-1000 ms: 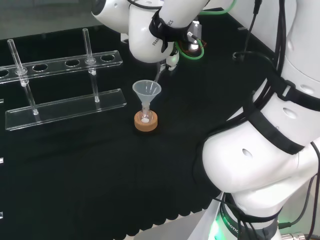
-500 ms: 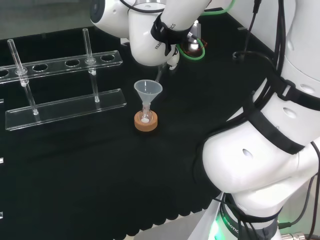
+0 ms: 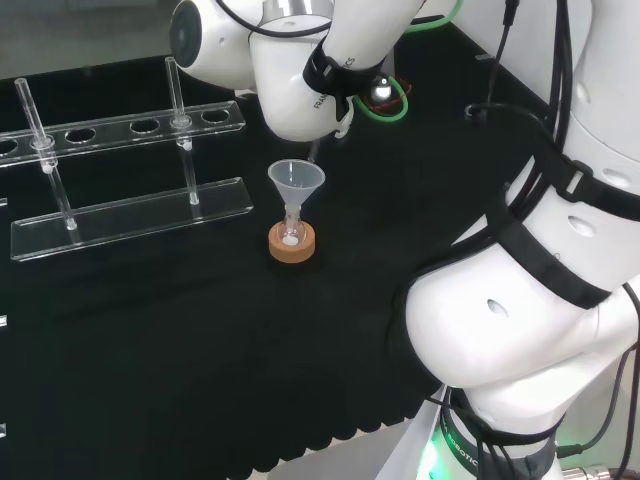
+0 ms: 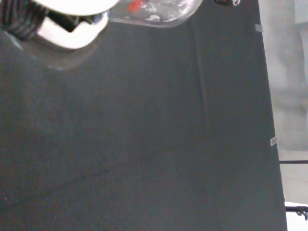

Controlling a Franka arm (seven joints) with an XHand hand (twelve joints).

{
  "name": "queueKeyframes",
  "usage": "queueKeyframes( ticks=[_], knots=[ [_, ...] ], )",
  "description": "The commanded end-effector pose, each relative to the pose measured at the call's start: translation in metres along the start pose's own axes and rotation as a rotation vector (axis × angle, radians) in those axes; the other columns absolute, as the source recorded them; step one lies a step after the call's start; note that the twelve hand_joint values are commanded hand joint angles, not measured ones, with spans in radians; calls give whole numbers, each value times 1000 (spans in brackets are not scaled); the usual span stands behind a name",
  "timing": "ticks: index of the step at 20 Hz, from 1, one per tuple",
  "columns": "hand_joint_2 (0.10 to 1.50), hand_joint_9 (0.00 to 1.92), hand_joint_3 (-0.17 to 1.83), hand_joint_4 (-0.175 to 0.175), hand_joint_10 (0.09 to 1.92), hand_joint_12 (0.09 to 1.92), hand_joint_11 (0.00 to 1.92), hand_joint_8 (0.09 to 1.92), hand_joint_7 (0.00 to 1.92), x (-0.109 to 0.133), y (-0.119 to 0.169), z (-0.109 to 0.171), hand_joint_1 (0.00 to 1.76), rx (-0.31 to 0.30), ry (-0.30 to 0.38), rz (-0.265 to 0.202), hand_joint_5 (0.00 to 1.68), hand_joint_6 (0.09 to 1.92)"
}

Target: Pour all the NaCl from the weighing funnel into the round-bottom flask.

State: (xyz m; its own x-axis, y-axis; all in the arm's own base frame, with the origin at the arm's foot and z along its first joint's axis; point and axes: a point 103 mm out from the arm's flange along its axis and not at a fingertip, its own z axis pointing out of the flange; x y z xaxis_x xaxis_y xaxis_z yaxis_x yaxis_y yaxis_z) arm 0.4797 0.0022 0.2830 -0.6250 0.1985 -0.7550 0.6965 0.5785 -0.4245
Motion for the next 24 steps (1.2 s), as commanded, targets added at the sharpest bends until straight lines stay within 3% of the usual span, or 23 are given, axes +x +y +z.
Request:
queueKeyframes(
  ticks=[1,12,24],
  knots=[
    [608,1177,745,175,158,1358,282,107,1706,1,-1,-3,1111,-4,-18,-3,1280,694],
    [610,1179,746,175,155,1354,274,103,1710,7,-16,0,1110,-11,-80,-21,1276,701],
    [611,1178,748,175,151,1351,266,99,1712,5,-7,-15,1108,1,-121,-22,1271,711]
  ],
)
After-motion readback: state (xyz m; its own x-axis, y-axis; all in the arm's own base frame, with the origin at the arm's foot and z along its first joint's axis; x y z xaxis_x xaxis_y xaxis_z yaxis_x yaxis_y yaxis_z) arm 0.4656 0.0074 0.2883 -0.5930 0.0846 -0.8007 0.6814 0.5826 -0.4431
